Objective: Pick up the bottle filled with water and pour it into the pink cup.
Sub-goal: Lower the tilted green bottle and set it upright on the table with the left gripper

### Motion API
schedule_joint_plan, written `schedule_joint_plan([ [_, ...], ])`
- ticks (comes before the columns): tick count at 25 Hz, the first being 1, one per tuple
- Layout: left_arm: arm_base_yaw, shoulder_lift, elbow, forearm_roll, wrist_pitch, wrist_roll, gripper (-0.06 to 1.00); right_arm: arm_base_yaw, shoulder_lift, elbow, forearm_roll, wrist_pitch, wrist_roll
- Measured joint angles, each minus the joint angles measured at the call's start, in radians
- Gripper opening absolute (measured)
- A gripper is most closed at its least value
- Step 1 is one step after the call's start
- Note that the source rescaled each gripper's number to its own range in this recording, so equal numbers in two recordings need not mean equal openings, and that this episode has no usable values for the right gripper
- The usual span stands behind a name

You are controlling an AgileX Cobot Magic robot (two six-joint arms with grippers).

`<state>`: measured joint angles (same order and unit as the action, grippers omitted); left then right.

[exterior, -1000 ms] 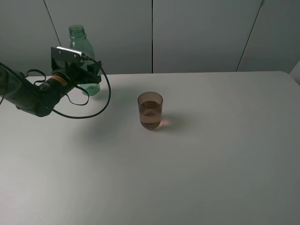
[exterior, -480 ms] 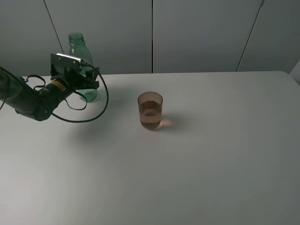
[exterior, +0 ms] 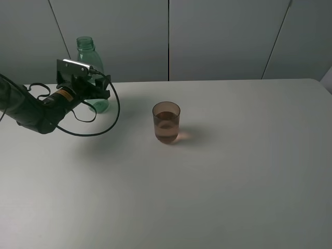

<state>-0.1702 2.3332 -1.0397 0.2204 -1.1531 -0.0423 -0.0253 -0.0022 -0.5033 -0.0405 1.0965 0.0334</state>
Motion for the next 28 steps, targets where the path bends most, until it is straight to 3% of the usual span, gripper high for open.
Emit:
schedule_joint_plan([
  [3,0.0,0.0,0.0,0.004,0.0,-0.002,0.07,0.0,0.0,0.0,0.0,0.0,0.0],
  [4,0.0,0.0,0.0,0.004,0.0,-0.002,0.14,0.0,0.0,0.0,0.0,0.0,0.0],
  [9,0.0,0.0,0.0,0.004,0.0,-0.002,0.79,0.0,0.0,0.0,0.0,0.0,0.0],
  [11,0.0,0.0,0.0,0.004,0.002,-0.004,0.93,0.0,0.0,0.0,0.0,0.0,0.0],
  [21,0.007,-0.018,0.064,0.004,0.034,0.002,0.96,0.0,0.0,0.0,0.0,0.0,0.0],
  [28,0.011,-0.07,0.068,0.002,0.158,0.016,0.96,0.0,0.0,0.0,0.0,0.0,0.0],
])
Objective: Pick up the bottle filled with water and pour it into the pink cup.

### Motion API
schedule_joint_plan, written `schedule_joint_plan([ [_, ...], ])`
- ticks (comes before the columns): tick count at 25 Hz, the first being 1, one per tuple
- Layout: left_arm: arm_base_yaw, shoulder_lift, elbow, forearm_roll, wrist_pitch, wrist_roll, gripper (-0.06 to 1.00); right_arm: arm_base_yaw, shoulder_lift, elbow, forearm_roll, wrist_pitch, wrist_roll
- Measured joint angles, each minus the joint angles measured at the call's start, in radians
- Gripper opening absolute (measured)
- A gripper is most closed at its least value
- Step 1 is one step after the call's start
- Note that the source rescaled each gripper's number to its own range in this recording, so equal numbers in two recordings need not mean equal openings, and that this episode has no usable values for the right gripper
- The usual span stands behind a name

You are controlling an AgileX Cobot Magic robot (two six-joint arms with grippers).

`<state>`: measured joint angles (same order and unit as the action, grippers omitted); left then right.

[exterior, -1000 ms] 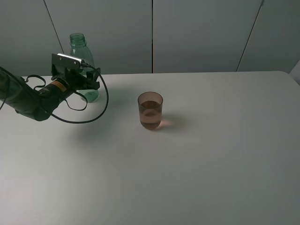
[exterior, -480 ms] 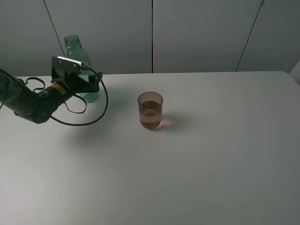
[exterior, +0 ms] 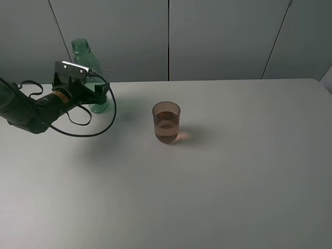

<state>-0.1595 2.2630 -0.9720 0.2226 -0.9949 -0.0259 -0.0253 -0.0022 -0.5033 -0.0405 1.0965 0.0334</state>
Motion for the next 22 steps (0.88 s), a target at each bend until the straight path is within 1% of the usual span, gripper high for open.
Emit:
schedule_joint_plan([
  [6,0.0,-0.058,0.018,0.002,0.165,0.0,0.96,0.0,0.0,0.0,0.0,0.0,0.0],
  [11,0.0,-0.134,0.074,0.002,0.285,-0.002,0.97,0.0,0.0,0.0,0.0,0.0,0.0],
  [15,0.0,-0.22,0.124,0.002,0.415,-0.009,0.97,0.0,0.0,0.0,0.0,0.0,0.0],
  [18,0.0,-0.306,0.154,0.002,0.548,-0.036,0.97,0.0,0.0,0.0,0.0,0.0,0.0],
  [22,0.0,-0.441,0.159,0.002,0.831,-0.091,0.97,0.0,0.0,0.0,0.0,0.0,0.0],
])
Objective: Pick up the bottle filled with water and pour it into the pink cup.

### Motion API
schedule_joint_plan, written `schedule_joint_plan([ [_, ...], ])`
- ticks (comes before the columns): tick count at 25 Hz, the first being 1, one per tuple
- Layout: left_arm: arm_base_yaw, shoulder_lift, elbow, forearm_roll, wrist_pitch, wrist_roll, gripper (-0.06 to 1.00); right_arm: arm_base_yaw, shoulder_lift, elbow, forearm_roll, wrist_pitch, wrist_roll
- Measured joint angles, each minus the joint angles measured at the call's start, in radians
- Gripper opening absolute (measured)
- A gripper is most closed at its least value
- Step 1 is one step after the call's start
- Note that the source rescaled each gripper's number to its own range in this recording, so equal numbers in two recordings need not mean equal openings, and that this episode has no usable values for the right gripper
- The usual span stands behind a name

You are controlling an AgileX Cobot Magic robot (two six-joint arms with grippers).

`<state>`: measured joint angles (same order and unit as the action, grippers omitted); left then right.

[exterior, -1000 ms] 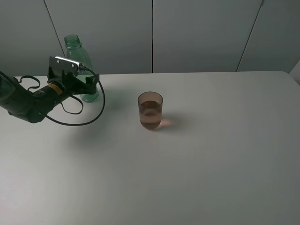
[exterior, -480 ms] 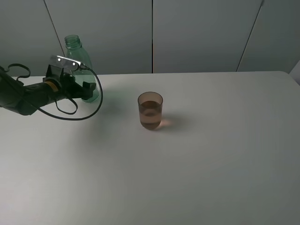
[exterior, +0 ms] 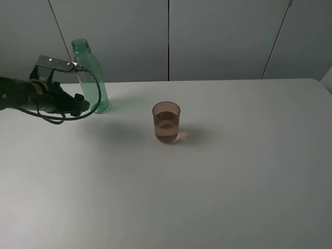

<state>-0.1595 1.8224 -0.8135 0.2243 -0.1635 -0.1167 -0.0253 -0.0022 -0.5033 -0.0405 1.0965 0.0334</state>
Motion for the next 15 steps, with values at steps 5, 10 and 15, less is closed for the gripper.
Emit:
schedule_joint_plan([
  [5,-0.016,-0.231,0.0,-0.011,0.323,-0.036,0.97,0.0,0.0,0.0,0.0,0.0,0.0],
  [10,-0.091,-0.494,0.002,-0.049,0.591,-0.041,0.97,0.0,0.0,0.0,0.0,0.0,0.0],
  [15,-0.093,-0.721,0.002,-0.07,0.842,-0.042,0.97,0.0,0.0,0.0,0.0,0.0,0.0],
])
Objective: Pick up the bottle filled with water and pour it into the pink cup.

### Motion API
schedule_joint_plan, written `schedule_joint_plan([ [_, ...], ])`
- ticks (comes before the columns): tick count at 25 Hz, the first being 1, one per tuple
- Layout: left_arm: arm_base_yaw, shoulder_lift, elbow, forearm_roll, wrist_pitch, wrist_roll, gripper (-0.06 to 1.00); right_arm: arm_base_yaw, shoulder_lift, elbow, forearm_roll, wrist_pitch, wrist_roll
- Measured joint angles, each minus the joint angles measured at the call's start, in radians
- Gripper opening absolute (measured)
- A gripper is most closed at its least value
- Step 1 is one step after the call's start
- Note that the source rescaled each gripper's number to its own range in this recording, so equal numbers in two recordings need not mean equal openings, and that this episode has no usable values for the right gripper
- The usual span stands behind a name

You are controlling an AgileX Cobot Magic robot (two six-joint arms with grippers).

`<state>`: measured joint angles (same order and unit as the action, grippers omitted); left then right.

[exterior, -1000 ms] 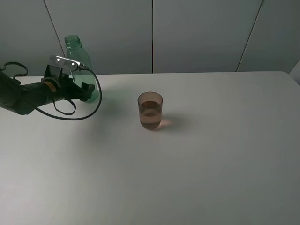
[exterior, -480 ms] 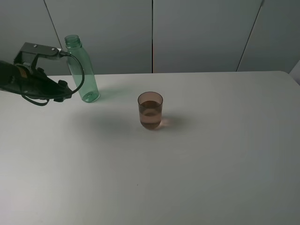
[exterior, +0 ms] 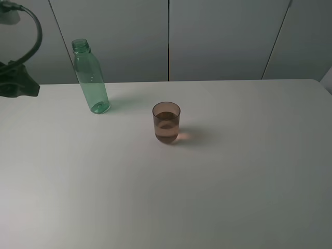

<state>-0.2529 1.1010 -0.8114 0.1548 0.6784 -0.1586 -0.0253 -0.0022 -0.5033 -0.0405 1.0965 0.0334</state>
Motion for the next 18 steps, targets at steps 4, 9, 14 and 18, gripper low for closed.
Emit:
schedule_joint_plan([
  [4,0.0,-0.189,0.0,-0.006,0.146,0.031,0.97,0.0,0.0,0.0,0.0,0.0,0.0],
  [9,0.0,-0.407,0.013,-0.035,0.317,0.054,0.97,0.0,0.0,0.0,0.0,0.0,0.0],
  [14,0.0,-0.653,0.116,-0.057,0.362,0.06,0.97,0.0,0.0,0.0,0.0,0.0,0.0],
  [18,0.002,-0.83,0.21,-0.059,0.389,0.06,0.97,0.0,0.0,0.0,0.0,0.0,0.0],
])
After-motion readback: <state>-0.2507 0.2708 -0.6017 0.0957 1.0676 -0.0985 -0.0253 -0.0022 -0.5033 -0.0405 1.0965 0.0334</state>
